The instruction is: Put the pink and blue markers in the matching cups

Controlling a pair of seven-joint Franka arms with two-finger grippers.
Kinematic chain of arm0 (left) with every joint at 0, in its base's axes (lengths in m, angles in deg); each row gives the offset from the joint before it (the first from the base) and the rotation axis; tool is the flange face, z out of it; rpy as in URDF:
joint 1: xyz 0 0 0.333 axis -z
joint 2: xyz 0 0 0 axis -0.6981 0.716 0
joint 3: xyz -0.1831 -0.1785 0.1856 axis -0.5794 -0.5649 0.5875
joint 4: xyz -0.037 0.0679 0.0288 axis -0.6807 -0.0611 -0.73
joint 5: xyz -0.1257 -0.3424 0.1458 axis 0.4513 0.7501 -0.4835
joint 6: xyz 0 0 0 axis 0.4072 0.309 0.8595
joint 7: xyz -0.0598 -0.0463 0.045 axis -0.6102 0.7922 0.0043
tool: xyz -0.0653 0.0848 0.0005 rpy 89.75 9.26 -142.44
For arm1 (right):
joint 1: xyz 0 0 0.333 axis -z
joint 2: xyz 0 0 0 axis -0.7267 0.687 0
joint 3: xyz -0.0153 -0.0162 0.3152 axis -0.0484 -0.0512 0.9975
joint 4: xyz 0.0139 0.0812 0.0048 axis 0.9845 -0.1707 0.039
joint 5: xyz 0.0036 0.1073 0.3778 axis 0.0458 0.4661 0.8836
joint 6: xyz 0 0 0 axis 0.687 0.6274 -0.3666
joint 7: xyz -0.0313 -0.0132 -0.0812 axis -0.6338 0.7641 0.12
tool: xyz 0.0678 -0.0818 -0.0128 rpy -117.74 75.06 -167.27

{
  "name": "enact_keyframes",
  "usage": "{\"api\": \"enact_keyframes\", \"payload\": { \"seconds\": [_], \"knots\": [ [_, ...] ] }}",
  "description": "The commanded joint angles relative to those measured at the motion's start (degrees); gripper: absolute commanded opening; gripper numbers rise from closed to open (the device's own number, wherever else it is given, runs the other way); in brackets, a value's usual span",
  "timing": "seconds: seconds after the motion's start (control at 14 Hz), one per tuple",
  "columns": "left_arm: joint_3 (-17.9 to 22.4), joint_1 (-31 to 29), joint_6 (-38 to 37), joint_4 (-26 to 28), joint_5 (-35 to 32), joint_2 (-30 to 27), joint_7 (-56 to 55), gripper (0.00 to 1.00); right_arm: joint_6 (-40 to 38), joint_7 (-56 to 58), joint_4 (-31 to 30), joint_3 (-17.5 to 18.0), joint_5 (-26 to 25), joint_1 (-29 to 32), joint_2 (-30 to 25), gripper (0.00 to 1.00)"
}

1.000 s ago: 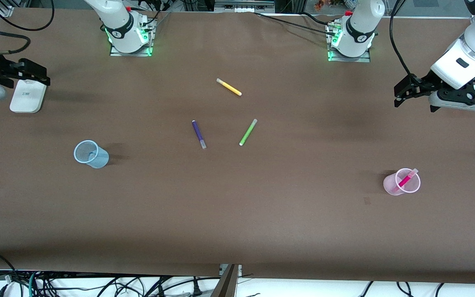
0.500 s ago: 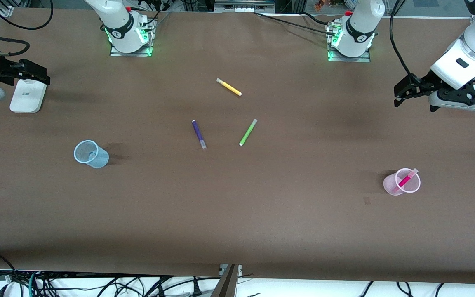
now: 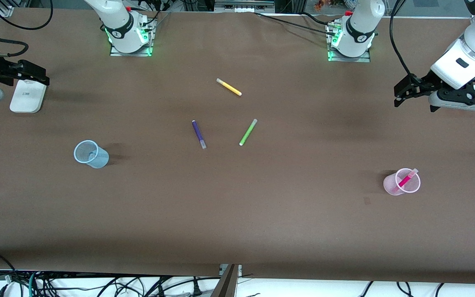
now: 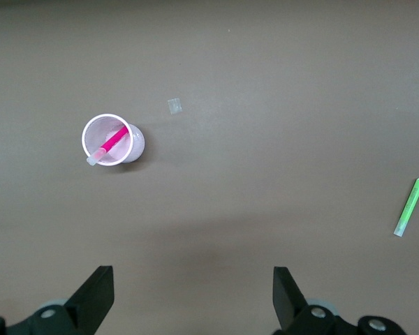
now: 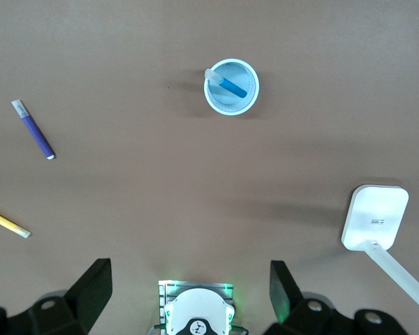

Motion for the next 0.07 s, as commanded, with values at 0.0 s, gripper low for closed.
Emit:
{"api": "enact_keyframes", "payload": {
  "seconds": [0.0],
  "knots": [
    [0.10,-0.25,-0.51,-0.38,1.64,-0.12,0.81,1.00,-0.86,-0.71,1.46,0.06,-0.11,0.18,0.54,1.00]
  ]
}}
